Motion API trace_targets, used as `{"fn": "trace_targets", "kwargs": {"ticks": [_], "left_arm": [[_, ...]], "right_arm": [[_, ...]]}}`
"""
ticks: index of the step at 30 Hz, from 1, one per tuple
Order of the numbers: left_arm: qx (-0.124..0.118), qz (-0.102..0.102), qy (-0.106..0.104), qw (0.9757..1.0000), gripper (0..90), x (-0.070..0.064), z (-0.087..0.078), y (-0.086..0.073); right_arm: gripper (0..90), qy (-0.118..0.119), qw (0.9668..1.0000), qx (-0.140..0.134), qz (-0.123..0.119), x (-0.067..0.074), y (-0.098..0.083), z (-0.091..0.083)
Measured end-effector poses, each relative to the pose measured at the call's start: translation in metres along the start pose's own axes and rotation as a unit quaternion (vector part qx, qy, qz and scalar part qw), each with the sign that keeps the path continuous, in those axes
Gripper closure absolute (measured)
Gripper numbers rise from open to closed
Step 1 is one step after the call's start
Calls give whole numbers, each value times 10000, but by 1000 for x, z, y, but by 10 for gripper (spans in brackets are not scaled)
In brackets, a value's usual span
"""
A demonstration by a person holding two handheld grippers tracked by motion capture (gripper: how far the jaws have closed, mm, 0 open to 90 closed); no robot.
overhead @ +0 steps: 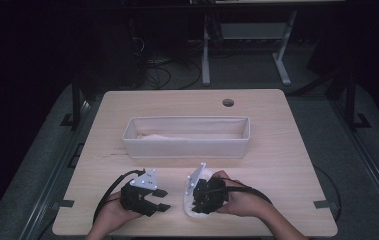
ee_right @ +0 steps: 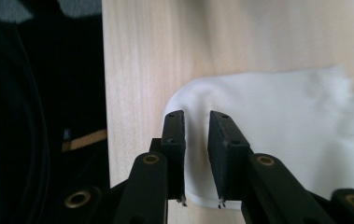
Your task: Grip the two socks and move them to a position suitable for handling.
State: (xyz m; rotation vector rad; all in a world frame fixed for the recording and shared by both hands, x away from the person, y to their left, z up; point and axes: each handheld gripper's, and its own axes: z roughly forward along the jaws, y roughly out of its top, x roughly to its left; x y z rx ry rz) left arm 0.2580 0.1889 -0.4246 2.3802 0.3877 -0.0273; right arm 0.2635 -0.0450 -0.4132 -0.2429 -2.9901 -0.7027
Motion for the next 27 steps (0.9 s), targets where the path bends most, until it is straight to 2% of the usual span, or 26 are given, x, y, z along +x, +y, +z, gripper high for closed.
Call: {"fn": "trace_targets", "kwargs": {"ticks": [3, 7, 11, 16, 19, 21, 24, 27], "left_arm": [[-27, 33, -34, 10000, 525, -1, 1, 2], [-10, 105, -69, 9999, 529, -2, 3, 7], [-15, 101, -92, 9999, 533, -3, 6, 10], [-14, 151, -136, 9998, 543, -3, 12, 17], [12, 178, -151, 9997, 547, -3, 15, 19], [40, 172, -194, 9997, 549, -3, 19, 22], [66, 203, -215, 9995, 553, -2, 23, 25], [63, 228, -236, 9994, 562, -1, 28, 29]], "right_arm": [[791, -216, 9997, 28, 99, -5, -3, -1], [809, -154, 9993, 220, 256, -10, -13, 14], [809, -107, 9994, 196, 278, -11, -18, 18], [803, -232, 9994, -42, 266, -9, -21, 3], [806, -247, 9993, -7, 277, -11, -24, 4], [820, -230, 9992, 120, 311, -12, -30, 13], [817, -197, 9992, -8, 353, -12, -34, 14], [800, -257, 9993, -15, 260, -9, -35, 11]]}}
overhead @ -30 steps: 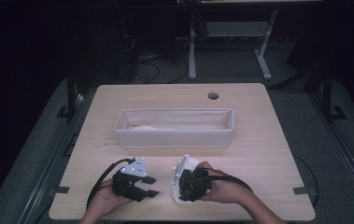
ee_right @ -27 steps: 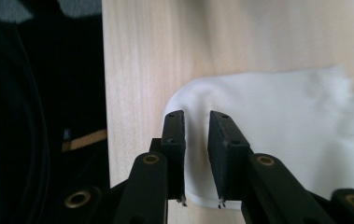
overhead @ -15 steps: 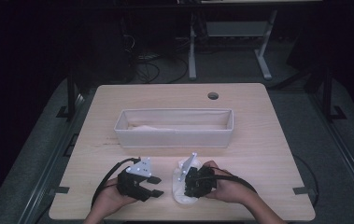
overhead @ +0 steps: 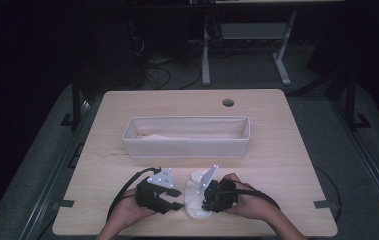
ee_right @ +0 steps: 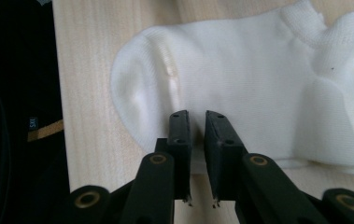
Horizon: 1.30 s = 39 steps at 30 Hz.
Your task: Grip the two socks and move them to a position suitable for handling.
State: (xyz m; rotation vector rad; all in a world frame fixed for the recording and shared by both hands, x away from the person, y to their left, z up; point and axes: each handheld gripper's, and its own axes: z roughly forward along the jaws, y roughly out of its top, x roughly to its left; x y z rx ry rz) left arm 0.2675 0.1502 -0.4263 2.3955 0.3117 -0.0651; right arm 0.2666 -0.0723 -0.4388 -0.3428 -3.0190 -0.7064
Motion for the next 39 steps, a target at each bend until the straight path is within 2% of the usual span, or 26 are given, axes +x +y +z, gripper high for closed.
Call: {"fn": "trace_targets", "kwargs": {"ticks": [4, 9, 11, 18, 22, 25, 29, 34, 39], "left_arm": [[52, 3, -59, 10000, 590, 1, 7, 3], [102, 24, -111, 9999, 612, 0, 15, 5], [199, 53, -168, 9996, 618, -1, 21, 6], [391, 78, -244, 9989, 617, -3, 35, 8], [389, 101, -255, 9989, 610, -4, 36, 9], [328, 63, -214, 9992, 614, -2, 31, 10], [275, 20, -101, 9996, 641, 1, 26, 13], [262, -23, 17, 9997, 695, 5, 26, 17], [261, -81, 67, 9996, 730, 12, 29, 21]], "right_arm": [[802, -36, 10000, -76, -40, 2, 0, -6], [795, 4, 10000, -73, -15, 2, -5, -1], [792, 21, 9999, -131, 0, 2, -7, -1], [789, 52, 9998, -172, 32, 2, -10, -2], [768, 28, 9997, -247, 8, 3, -12, -4], [746, 52, 9994, -349, -25, 5, -13, -9], [718, 95, 9986, -479, -192, 12, -12, -16], [707, 174, 9979, -504, -357, 21, -8, -19], [683, 260, 9974, -472, -475, 27, -5, -14]]}}
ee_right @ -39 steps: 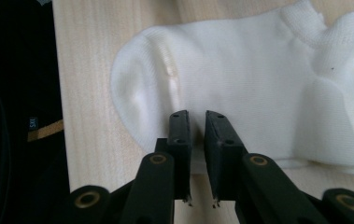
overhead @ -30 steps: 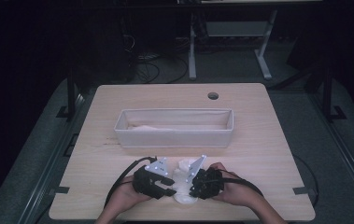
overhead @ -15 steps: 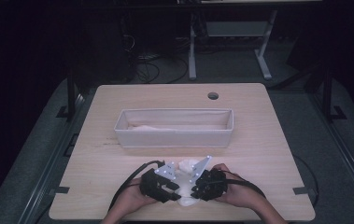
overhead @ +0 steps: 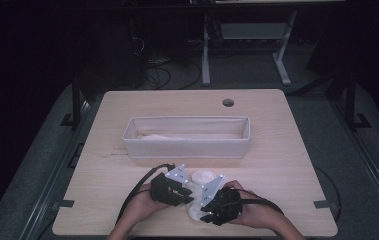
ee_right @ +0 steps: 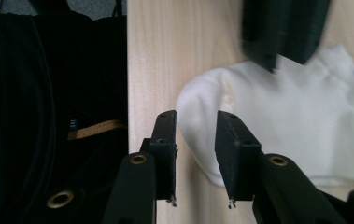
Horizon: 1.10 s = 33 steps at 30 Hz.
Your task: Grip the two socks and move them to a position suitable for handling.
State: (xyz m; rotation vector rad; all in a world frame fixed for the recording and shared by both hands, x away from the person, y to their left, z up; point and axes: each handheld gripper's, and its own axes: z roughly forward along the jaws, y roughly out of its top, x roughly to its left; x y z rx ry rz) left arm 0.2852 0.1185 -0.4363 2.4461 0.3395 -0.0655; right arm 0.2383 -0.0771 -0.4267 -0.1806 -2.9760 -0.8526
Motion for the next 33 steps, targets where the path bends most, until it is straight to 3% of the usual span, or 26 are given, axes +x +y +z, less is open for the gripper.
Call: {"fn": "trace_targets", "kwargs": {"ticks": [4, 13, 20, 24, 33], "left_arm": [[-27, -127, -36, 9999, 769, 6, 3, 2], [41, -170, -45, 9998, 762, 10, 7, 3], [61, -171, -72, 9998, 756, 11, 8, 3], [106, -160, -88, 9998, 754, 11, 8, 3], [101, -192, -62, 9997, 731, 12, 8, 3]], "right_arm": [[675, 12, 9999, 95, -71, -1, 0, 8], [644, -68, 9998, 116, -162, -4, -7, 17], [641, -254, 9983, 309, -421, -1, -3, 20], [698, -366, 9976, 309, -492, -1, -3, 21], [738, -355, 9979, 273, -460, -3, -4, 21]]}}
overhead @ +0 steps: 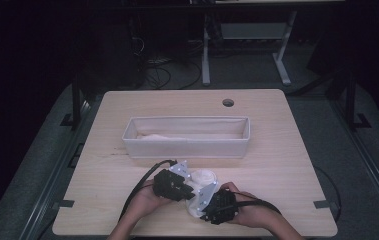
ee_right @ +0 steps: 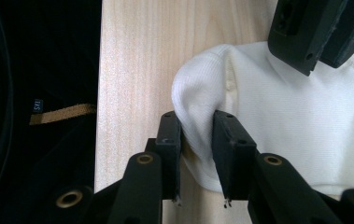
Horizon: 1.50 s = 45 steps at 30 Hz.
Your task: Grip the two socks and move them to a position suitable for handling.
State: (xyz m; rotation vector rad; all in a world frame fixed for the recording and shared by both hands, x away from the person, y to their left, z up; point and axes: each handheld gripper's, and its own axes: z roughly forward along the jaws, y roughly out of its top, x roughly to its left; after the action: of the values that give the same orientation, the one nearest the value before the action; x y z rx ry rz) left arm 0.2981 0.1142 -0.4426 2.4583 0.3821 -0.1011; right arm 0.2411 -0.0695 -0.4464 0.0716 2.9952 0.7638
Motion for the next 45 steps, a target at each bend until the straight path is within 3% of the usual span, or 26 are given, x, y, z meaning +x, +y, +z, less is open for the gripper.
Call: {"fn": "trace_targets", "kwargs": {"ticks": [13, 25, 30, 45], "left_arm": [[-27, -52, 40, 10000, 700, 3, -1, 1], [-59, 23, -20, 10000, 770, 5, -8, 5], [-33, 71, -20, 10000, 786, 5, -9, 7], [241, 333, -375, 9985, 879, -4, 5, 21]], "right_arm": [[809, -18, 9999, -56, 154, -3, -1, 0], [831, 91, 9998, 118, 150, 0, 5, -3], [831, 101, 9998, 21, 140, 2, 7, -8], [831, -1, 9997, -199, 143, 5, 13, -30]]}}
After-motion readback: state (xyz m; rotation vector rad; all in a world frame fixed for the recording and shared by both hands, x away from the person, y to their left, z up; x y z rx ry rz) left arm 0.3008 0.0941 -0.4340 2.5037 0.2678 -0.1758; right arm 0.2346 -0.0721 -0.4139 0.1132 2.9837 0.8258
